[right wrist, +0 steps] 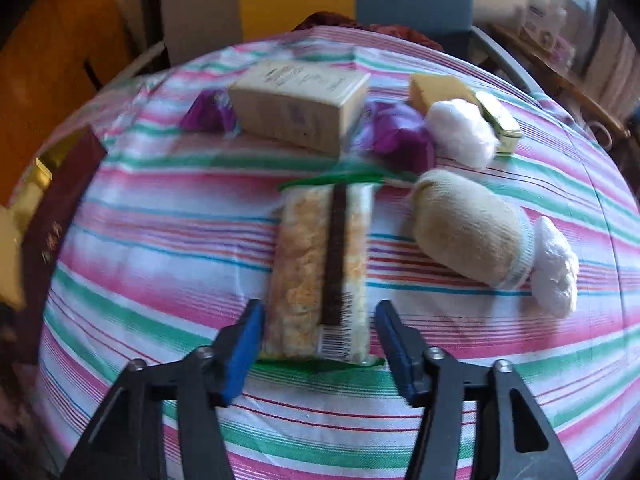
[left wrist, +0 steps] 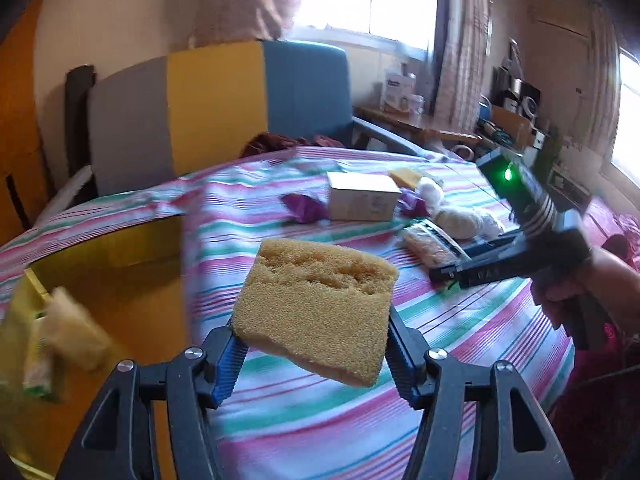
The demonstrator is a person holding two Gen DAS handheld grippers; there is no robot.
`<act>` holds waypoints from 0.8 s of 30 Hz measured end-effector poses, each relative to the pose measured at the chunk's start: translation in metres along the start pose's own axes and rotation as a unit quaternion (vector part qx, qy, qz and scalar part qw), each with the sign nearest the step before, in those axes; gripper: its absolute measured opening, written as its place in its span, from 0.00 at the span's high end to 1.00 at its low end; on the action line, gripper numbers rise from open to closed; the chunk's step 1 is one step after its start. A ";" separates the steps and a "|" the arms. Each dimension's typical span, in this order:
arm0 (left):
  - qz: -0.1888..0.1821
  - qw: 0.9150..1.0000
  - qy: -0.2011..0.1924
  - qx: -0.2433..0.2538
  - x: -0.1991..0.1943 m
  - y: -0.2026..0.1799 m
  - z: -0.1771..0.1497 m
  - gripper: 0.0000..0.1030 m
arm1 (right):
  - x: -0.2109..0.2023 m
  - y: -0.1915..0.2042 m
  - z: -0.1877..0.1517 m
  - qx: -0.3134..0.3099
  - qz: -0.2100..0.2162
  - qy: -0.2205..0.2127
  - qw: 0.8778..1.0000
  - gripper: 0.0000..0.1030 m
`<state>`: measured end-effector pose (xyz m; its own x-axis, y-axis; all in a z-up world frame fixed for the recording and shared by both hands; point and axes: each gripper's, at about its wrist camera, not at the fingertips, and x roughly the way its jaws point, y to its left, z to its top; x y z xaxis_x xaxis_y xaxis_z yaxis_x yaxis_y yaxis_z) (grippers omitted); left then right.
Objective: Organize objects
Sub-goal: 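Lower the yellow sponge into the gold tray and open the left tool while the right tool carries the packet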
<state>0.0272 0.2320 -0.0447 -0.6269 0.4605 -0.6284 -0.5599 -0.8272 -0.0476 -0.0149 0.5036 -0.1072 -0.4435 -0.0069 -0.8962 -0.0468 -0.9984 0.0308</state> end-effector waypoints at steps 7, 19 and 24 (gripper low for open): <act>0.032 0.997 0.000 -0.072 -0.035 0.066 -0.008 0.39 | 0.000 0.006 0.000 -0.010 -0.010 -0.013 1.000 0.43; 0.130 0.981 0.071 -0.123 -0.040 0.134 -0.038 0.39 | -0.001 0.009 0.001 0.000 0.004 -0.018 1.000 0.54; 0.161 0.973 0.092 -0.138 -0.042 0.158 -0.051 0.39 | -0.005 0.011 0.000 0.013 0.028 -0.022 0.999 0.55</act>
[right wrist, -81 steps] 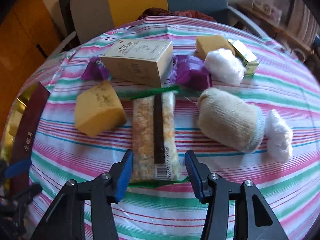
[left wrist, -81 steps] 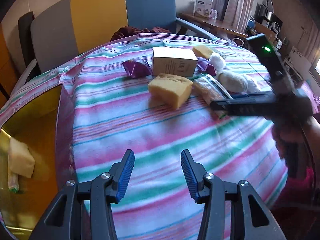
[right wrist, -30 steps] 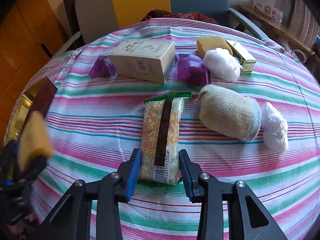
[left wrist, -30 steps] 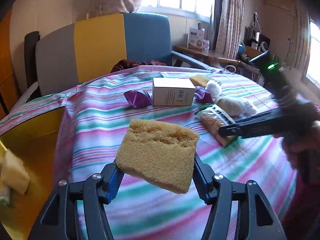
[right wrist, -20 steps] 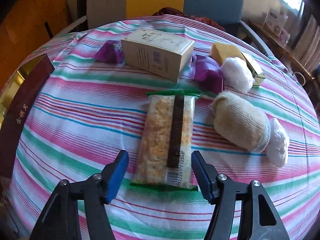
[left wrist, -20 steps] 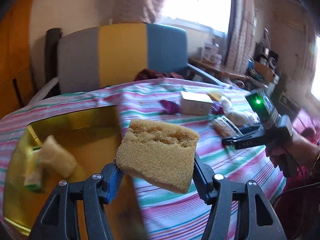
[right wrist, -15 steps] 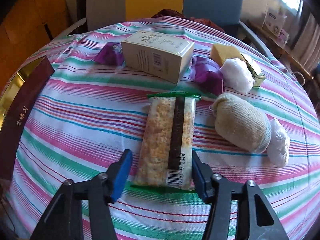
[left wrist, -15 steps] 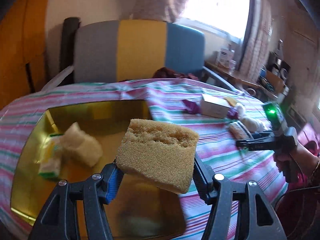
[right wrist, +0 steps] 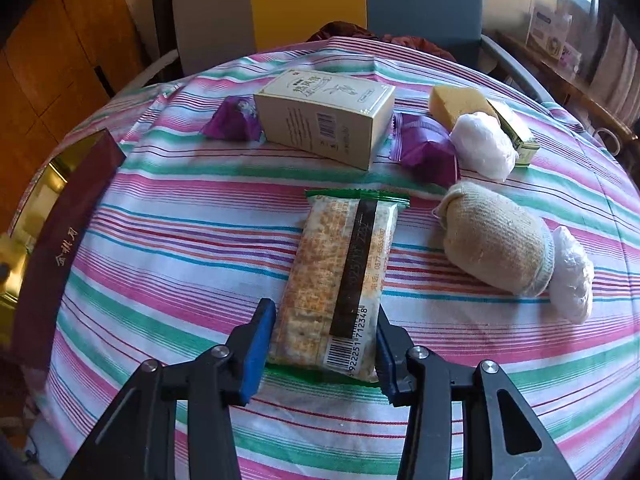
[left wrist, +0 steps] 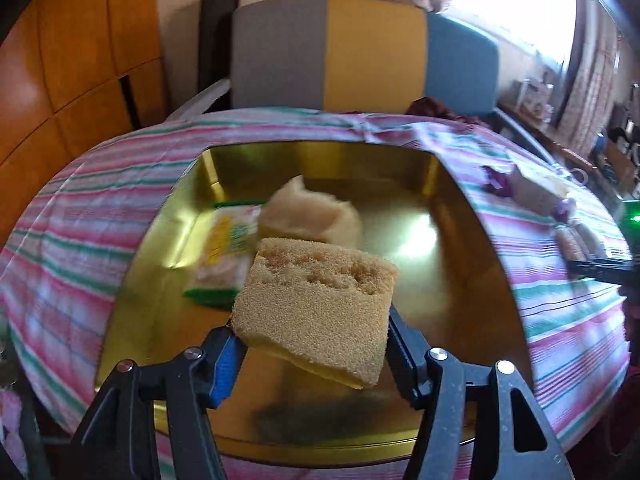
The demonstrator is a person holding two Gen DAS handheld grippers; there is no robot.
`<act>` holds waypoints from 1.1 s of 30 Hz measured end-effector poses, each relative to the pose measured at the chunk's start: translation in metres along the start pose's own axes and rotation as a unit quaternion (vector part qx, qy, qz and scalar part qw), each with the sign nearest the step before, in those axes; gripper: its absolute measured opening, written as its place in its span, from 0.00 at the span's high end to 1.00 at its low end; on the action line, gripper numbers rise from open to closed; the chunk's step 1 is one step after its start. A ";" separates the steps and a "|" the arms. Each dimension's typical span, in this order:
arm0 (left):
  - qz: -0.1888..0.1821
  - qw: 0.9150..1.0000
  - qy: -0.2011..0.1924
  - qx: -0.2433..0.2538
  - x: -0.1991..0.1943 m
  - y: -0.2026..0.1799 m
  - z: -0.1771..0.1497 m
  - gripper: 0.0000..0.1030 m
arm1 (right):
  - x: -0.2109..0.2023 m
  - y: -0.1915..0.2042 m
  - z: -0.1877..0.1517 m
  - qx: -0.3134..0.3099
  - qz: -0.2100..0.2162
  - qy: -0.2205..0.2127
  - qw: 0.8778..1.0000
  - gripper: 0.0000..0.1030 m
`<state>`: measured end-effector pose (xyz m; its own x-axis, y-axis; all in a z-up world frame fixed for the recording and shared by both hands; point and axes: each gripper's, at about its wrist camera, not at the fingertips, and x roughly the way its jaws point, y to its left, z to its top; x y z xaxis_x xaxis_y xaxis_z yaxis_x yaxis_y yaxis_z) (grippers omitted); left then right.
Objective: Organize objects
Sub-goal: 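Lower the yellow sponge into the gold tray and open the left tool while the right tool carries the packet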
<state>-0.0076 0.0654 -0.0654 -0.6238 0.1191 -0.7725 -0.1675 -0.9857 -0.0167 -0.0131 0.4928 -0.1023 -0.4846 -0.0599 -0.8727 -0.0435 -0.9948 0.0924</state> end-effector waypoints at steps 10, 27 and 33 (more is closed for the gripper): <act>0.034 0.999 0.023 -0.012 0.015 0.030 -0.009 0.36 | -0.022 0.005 -0.004 0.041 0.021 -0.025 0.999 0.55; 0.057 0.996 -0.023 -0.067 -0.007 0.063 -0.011 0.23 | -0.060 0.135 -0.004 -0.001 0.130 -0.079 0.988 0.55; 0.017 0.996 -0.039 -0.075 -0.020 0.059 -0.009 0.23 | -0.067 0.197 0.015 -0.038 0.163 -0.093 0.981 0.55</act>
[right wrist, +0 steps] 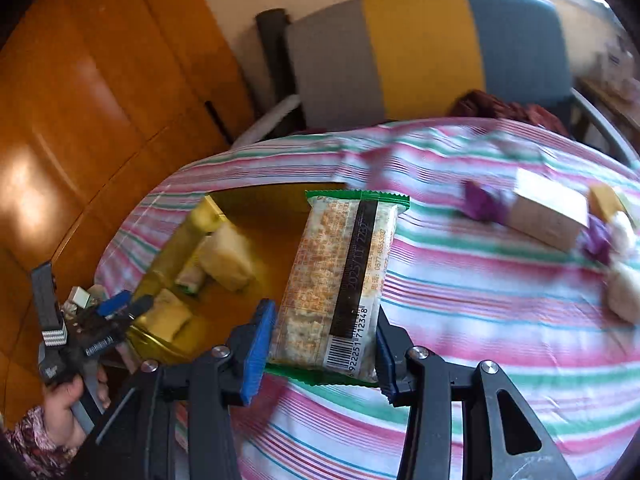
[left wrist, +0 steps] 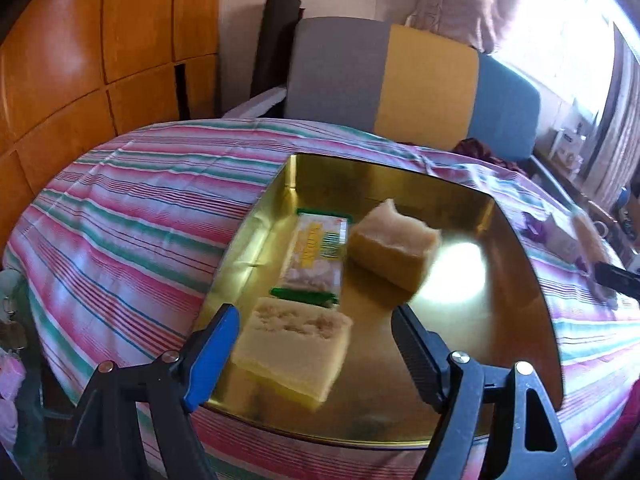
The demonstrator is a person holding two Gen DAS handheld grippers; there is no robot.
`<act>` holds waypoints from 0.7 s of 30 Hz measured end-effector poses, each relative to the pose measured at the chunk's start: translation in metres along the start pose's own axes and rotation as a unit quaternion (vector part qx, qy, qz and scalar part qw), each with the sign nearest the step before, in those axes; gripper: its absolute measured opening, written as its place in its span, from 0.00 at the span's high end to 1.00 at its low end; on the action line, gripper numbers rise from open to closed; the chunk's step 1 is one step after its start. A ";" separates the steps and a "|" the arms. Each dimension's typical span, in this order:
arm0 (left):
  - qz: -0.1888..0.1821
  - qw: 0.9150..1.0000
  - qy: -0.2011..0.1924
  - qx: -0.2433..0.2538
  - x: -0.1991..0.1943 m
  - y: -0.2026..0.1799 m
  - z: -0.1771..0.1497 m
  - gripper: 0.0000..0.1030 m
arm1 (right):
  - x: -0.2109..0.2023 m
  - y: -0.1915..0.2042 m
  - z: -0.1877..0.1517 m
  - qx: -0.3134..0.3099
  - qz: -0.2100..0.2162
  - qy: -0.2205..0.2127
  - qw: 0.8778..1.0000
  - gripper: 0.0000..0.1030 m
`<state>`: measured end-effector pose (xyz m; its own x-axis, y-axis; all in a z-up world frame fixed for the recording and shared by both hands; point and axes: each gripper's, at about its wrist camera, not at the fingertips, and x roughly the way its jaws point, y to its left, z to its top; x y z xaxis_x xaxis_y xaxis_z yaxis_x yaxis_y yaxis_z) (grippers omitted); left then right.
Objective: Organize objects
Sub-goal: 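Lower the yellow sponge into the gold tray and open the left tool while the right tool carries the packet, then lower the rice cracker packet into the gold tray and open the right tool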
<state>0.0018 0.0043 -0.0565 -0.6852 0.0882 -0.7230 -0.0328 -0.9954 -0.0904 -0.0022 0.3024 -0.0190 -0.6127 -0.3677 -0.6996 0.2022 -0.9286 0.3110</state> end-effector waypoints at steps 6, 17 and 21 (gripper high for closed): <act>-0.032 0.999 0.005 0.021 -0.008 -0.015 -0.006 0.23 | 0.049 0.046 0.025 -0.046 -0.010 0.033 0.998 0.55; -0.053 0.999 0.012 0.008 -0.013 -0.004 -0.011 0.23 | 0.132 0.076 0.040 -0.090 -0.055 0.104 0.989 0.55; -0.052 0.999 0.012 -0.003 -0.013 0.003 -0.009 0.23 | 0.136 0.081 0.046 -0.095 -0.061 0.087 0.990 0.41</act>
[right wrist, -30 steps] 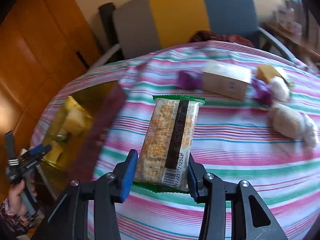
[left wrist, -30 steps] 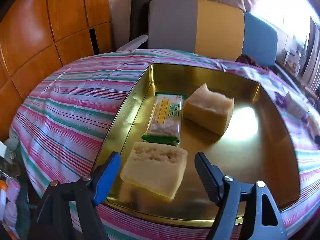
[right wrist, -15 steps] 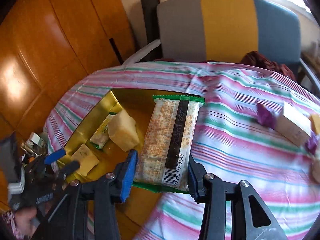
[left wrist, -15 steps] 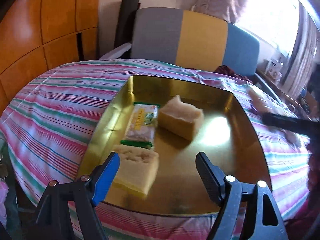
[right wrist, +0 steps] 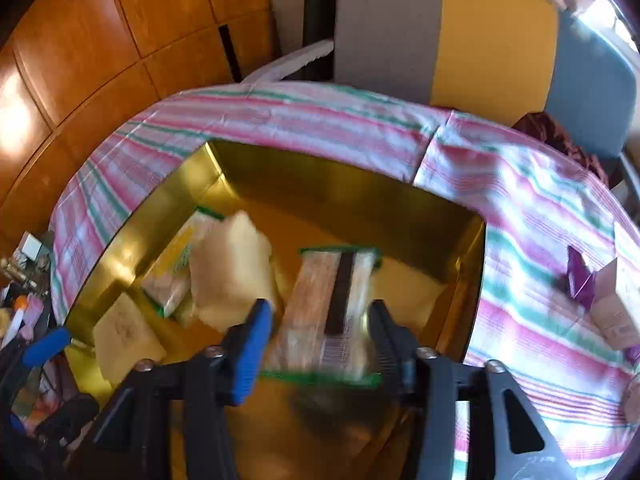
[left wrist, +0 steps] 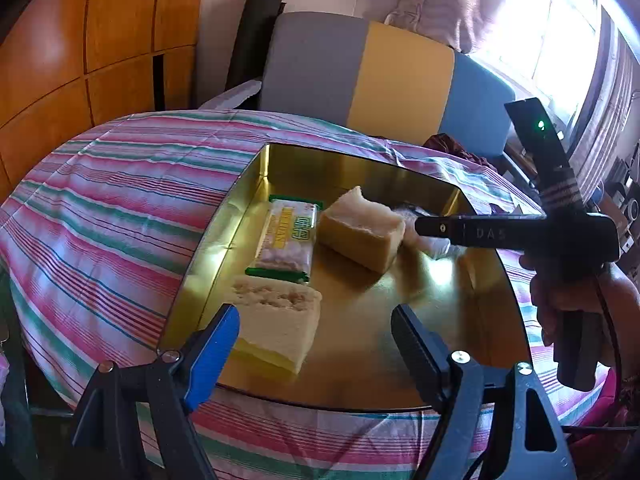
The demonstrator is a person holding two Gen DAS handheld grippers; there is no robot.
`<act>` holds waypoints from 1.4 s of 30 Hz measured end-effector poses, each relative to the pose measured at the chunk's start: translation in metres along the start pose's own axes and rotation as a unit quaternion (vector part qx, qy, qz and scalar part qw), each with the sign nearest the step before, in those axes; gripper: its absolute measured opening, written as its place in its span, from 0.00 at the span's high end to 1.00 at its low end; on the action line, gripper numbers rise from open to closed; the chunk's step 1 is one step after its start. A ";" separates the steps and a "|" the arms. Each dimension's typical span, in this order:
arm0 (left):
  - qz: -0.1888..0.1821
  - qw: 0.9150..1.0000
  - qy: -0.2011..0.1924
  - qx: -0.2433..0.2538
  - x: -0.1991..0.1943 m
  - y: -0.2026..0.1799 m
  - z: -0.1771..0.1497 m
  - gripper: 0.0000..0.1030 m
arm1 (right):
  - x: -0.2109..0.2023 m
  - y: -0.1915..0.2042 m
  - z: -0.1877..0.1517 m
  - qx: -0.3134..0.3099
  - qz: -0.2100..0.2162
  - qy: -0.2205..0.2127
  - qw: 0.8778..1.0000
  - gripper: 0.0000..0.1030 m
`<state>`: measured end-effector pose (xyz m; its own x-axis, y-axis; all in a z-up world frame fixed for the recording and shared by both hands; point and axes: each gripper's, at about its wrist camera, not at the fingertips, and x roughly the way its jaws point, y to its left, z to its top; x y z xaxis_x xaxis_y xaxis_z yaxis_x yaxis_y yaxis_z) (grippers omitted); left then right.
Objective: Organize objects
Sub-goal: 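Lower the rice cracker packet into the gold tray and open the right tool, then move both tools back toward the remaining items on the cloth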
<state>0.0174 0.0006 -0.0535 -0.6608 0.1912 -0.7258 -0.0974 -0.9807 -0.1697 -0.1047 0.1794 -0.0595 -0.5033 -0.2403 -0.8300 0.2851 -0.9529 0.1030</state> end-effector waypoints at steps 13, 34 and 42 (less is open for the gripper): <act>-0.029 0.999 0.005 0.018 0.002 -0.016 -0.003 0.24 | -0.042 -0.017 -0.014 0.054 0.032 -0.045 0.997 0.21; -0.072 0.989 0.023 0.125 -0.001 -0.102 -0.017 0.24 | -0.094 -0.170 -0.115 0.162 -0.075 -0.023 0.984 0.13; -0.099 0.978 0.029 0.179 -0.007 -0.151 -0.026 0.24 | -0.123 -0.262 -0.130 0.205 -0.155 -0.038 0.966 0.13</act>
<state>0.0557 0.1488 -0.0398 -0.5597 0.3714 -0.7409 -0.4809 -0.8736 -0.0746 -0.0116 0.4821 -0.0559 -0.5753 0.0708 -0.8149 -0.2285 -0.9705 0.0771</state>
